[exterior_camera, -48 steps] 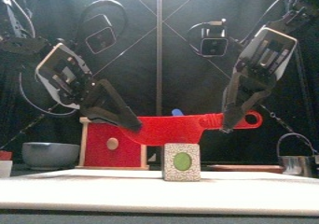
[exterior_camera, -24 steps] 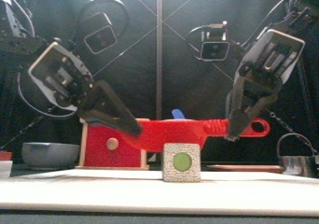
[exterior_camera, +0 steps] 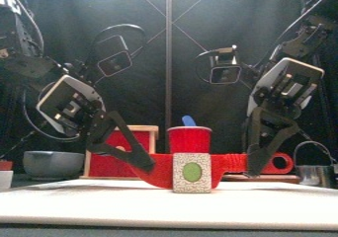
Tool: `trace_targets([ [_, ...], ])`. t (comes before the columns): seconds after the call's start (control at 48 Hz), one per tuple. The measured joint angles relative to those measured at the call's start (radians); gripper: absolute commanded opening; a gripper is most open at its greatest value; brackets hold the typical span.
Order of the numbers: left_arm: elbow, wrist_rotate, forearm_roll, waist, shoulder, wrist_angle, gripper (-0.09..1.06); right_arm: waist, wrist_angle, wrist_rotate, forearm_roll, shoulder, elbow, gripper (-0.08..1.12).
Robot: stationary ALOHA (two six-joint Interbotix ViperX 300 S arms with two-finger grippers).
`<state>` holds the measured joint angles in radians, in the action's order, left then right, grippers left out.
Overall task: Cut the sushi into 4 pieces with the knife
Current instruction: Cut the sushi into 4 pieces
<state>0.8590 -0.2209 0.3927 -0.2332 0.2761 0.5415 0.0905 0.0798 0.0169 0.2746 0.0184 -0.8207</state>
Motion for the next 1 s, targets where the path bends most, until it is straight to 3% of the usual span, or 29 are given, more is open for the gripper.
trace_targets([
  [0.229,-0.015,-0.002,0.011,0.003,0.018,0.002,0.22,0.000,0.000,0.000,-0.002,0.008,0.000,0.09],
  [0.604,-0.011,-0.003,0.005,0.040,0.012,0.002,0.22,-0.023,0.000,0.000,-0.026,0.003,-0.002,0.09],
  [0.812,0.015,-0.009,-0.008,0.081,-0.023,0.002,0.22,-0.051,0.000,0.000,-0.040,-0.002,0.005,0.09],
  [1.0,0.038,-0.017,-0.018,0.098,-0.080,-0.011,0.22,-0.060,0.002,0.002,-0.044,-0.026,0.015,0.09],
])
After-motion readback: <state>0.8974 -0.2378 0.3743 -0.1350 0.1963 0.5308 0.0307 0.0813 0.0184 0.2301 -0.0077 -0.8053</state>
